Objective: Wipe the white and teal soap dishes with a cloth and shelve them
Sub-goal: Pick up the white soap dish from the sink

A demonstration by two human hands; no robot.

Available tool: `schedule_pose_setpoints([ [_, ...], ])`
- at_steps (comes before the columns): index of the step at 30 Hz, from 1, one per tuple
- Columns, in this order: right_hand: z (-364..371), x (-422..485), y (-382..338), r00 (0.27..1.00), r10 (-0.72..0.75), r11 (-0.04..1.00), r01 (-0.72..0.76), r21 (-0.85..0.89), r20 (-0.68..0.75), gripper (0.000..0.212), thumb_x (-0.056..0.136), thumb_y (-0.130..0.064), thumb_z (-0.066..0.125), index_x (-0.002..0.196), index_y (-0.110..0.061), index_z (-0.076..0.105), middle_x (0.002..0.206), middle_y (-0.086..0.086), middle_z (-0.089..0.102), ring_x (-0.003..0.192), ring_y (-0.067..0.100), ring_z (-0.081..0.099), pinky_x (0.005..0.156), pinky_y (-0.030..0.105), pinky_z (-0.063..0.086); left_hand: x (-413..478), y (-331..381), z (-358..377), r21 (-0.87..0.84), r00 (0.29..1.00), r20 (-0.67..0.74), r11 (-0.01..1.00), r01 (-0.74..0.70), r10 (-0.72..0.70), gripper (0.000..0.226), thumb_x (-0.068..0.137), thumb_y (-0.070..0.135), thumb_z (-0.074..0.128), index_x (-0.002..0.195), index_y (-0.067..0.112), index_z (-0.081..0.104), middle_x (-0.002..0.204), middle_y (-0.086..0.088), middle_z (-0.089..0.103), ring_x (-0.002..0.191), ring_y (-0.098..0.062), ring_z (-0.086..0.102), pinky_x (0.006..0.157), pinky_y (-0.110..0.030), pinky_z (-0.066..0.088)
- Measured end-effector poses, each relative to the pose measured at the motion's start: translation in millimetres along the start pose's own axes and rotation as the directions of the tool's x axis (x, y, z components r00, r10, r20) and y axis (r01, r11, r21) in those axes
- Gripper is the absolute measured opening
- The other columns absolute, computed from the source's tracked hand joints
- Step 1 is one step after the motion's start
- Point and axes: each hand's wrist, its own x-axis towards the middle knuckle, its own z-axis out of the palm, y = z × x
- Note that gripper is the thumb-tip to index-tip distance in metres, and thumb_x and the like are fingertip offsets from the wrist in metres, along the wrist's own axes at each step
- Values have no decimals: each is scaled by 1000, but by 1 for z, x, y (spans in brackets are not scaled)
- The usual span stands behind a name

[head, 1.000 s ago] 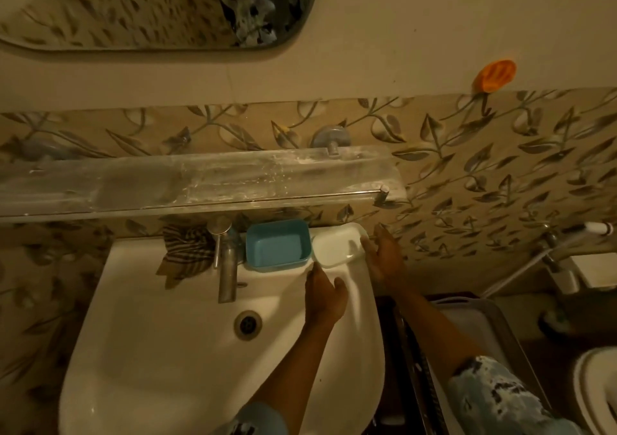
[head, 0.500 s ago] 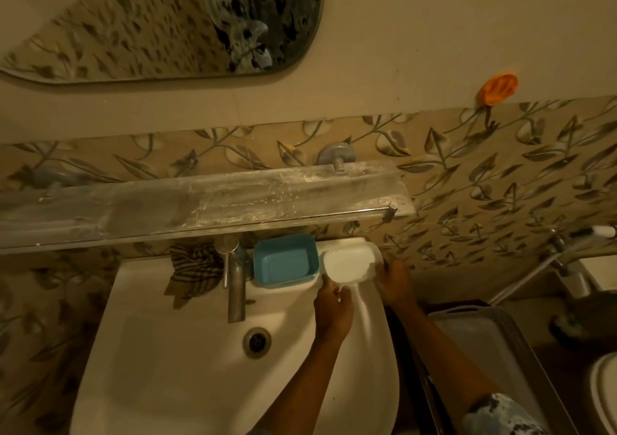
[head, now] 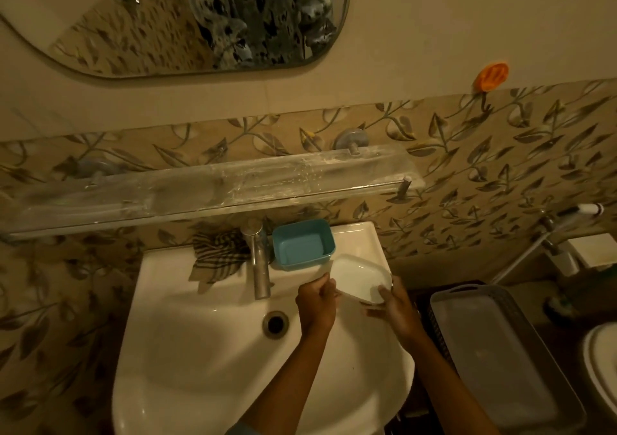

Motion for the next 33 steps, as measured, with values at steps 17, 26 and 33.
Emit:
schedule_pose_setpoints([
  [17,62,-48,9,982,-4,930,-66,362,190,40,90,-42,46,126,-27,53,128,12,58,114,31,60,75,48,58,-24,-42,-80,-149,996,34,985,84,-80,24,91,11,57,77,26,69,81,-1,70,81,-17,70,71,-25,58],
  [26,74,-56,-2,993,-57,935,18,354,100,44,87,-42,47,127,-25,51,128,12,55,116,32,56,75,52,58,-23,-83,-130,-120,985,30,977,175,-173,13,81,0,64,83,8,73,84,-17,72,78,-28,71,76,-39,59],
  [33,74,-60,-14,990,-141,953,127,275,31,32,101,-26,40,130,-18,49,127,12,54,111,30,56,67,47,60,-26,-108,-169,-114,964,-65,962,249,-258,15,88,-3,53,98,-8,64,84,-21,69,78,-33,69,73,-35,59],
])
